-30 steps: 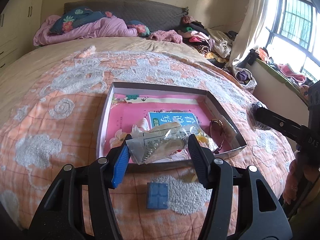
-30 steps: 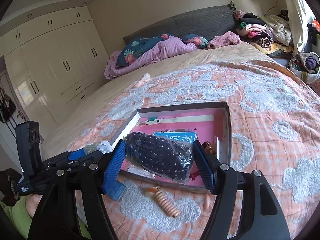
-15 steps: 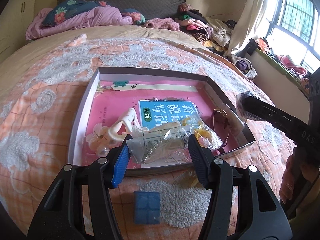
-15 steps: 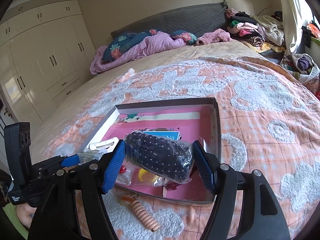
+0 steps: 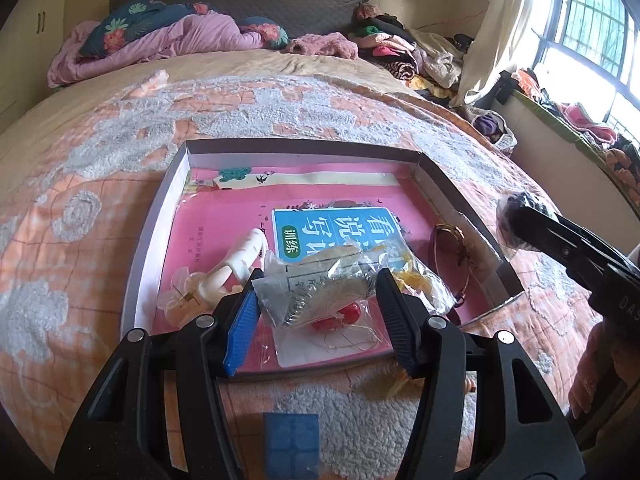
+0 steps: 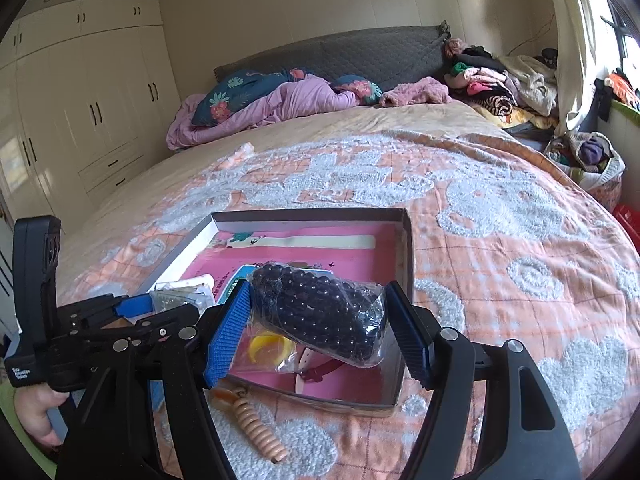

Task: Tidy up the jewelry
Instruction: 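Carry the black bag and clear bag over the box and lower them inside, then open both tools to release the bags and withdraw them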

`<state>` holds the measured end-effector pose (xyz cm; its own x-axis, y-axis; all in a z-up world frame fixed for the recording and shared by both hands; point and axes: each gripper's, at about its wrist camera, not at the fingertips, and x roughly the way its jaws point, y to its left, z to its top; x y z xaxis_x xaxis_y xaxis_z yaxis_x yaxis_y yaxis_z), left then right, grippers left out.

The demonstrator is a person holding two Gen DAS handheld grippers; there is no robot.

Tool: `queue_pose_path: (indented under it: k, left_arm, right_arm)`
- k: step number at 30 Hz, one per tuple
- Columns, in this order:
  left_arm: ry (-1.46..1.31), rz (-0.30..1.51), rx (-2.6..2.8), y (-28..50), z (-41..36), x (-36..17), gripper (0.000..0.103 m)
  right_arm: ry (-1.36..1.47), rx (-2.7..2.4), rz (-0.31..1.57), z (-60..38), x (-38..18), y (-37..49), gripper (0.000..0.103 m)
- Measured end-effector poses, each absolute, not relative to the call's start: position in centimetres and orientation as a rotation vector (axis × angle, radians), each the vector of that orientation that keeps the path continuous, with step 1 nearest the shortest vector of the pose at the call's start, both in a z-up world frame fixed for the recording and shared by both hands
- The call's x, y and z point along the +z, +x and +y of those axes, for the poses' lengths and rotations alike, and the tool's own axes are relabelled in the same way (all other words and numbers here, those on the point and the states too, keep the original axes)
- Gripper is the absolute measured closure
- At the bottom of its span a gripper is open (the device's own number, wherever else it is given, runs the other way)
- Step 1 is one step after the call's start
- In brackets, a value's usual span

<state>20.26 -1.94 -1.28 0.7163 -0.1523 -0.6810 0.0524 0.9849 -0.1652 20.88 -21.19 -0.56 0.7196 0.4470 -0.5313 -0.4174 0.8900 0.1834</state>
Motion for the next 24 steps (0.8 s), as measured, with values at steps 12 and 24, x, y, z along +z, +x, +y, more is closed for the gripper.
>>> queue_pose_path:
  k: [12, 24]
  left_arm:
    - [-0.124, 0.780, -0.080, 21.7, -1.3, -2.0, 0.055]
    - [-0.127, 0.787, -0.052, 22.7, -0.2, -2.2, 0.055]
  right_arm:
    - [-0.003, 0.505, 0.600, -19.3, -1.8, 21.5, 0.036]
    - [-0.074, 0.506, 0.640, -17.2, -4.0, 22.9, 0.036]
